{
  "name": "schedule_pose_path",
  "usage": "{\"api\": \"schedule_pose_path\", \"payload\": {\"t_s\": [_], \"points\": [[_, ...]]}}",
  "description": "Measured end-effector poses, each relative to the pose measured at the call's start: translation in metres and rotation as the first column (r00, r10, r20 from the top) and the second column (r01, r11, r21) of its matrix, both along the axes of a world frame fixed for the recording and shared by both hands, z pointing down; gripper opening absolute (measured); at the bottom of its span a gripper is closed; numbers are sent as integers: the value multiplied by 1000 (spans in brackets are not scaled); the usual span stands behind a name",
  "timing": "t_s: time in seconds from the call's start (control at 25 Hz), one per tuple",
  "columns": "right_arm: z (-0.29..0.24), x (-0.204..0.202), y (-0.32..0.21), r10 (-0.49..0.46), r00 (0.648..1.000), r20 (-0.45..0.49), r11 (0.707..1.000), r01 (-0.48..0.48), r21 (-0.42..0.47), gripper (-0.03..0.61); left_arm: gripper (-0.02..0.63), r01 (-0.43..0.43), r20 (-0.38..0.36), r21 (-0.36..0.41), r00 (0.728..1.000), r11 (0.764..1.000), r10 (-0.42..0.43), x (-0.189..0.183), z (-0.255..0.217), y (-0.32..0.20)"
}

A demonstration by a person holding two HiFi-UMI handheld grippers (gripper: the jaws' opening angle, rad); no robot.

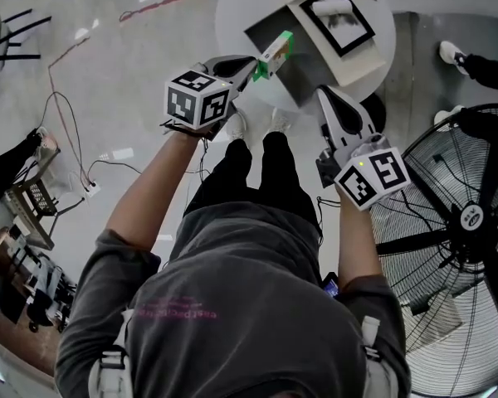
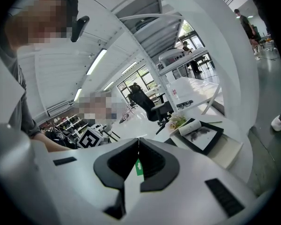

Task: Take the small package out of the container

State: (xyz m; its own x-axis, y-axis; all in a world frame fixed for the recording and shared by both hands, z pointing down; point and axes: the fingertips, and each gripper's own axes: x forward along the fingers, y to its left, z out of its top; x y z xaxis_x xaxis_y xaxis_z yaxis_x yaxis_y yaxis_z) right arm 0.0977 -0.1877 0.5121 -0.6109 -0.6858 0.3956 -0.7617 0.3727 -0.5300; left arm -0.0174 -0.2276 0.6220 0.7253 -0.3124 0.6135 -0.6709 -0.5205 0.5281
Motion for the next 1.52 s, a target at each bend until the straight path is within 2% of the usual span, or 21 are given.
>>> {"api": "schedule_pose_path", "payload": {"t_s": [0.36, 0.6, 1.16, 1.52], "points": [[-29, -3, -5, 9, 1000, -12, 999, -9, 52, 21, 14, -21, -34, 146, 999, 989, 26, -6, -59, -9], [-51, -1, -9, 18, 999, -33, 994, -14, 106, 21, 14, -29, -48, 254, 998, 967, 43, -11, -107, -15], [-117, -14, -10, 13, 998, -66, 973, 3, 230, 21, 14, -1, -79, 451, 996, 892, 41, -33, -213, -10], [-151, -21, -6, 9, 995, -95, 949, 21, 316, 21, 14, 31, -105, 558, 994, 829, 34, -42, -271, -2]]}}
